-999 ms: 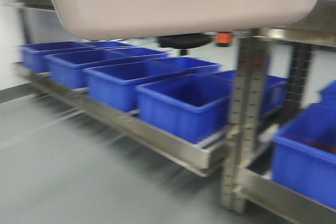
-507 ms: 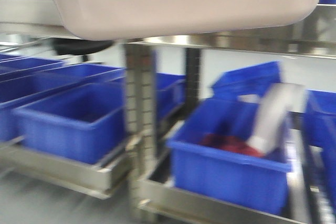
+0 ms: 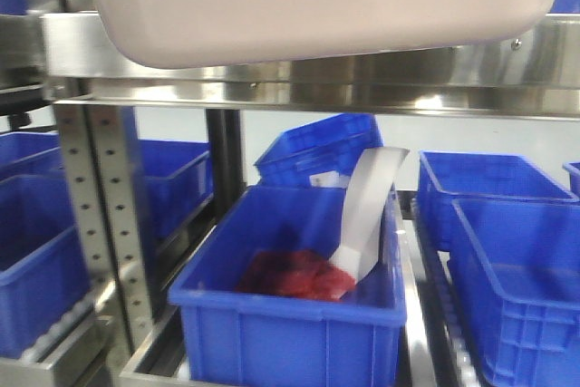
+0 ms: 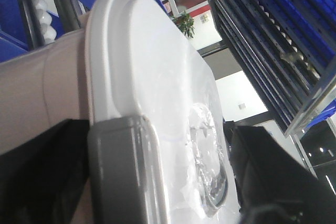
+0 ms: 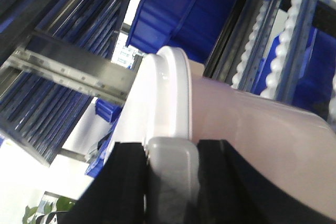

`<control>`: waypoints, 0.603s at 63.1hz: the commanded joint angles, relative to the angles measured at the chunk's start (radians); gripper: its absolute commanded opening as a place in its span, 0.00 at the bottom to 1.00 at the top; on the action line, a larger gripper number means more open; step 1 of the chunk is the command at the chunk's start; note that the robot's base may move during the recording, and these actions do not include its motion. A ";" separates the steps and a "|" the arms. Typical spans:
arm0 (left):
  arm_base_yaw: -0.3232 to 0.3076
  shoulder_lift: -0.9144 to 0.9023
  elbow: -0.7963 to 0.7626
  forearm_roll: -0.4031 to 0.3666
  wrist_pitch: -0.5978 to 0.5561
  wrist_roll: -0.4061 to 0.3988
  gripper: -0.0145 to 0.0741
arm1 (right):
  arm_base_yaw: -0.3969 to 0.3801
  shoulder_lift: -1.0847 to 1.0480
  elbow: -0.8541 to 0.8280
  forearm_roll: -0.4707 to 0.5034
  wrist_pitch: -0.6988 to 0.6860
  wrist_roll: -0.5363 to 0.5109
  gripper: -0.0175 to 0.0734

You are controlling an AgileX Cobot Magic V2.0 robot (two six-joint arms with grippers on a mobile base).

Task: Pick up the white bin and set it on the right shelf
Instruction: 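Carry the bin over the shelf edge and lower it onto the rollers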

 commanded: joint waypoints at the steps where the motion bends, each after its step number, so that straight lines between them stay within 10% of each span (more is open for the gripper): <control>1: -0.026 -0.042 -0.038 -0.133 0.261 -0.007 0.02 | 0.019 -0.027 -0.038 0.088 0.139 -0.007 0.27; 38: -0.026 -0.041 -0.038 -0.133 0.261 -0.007 0.02 | 0.019 -0.027 -0.038 0.088 0.136 -0.007 0.27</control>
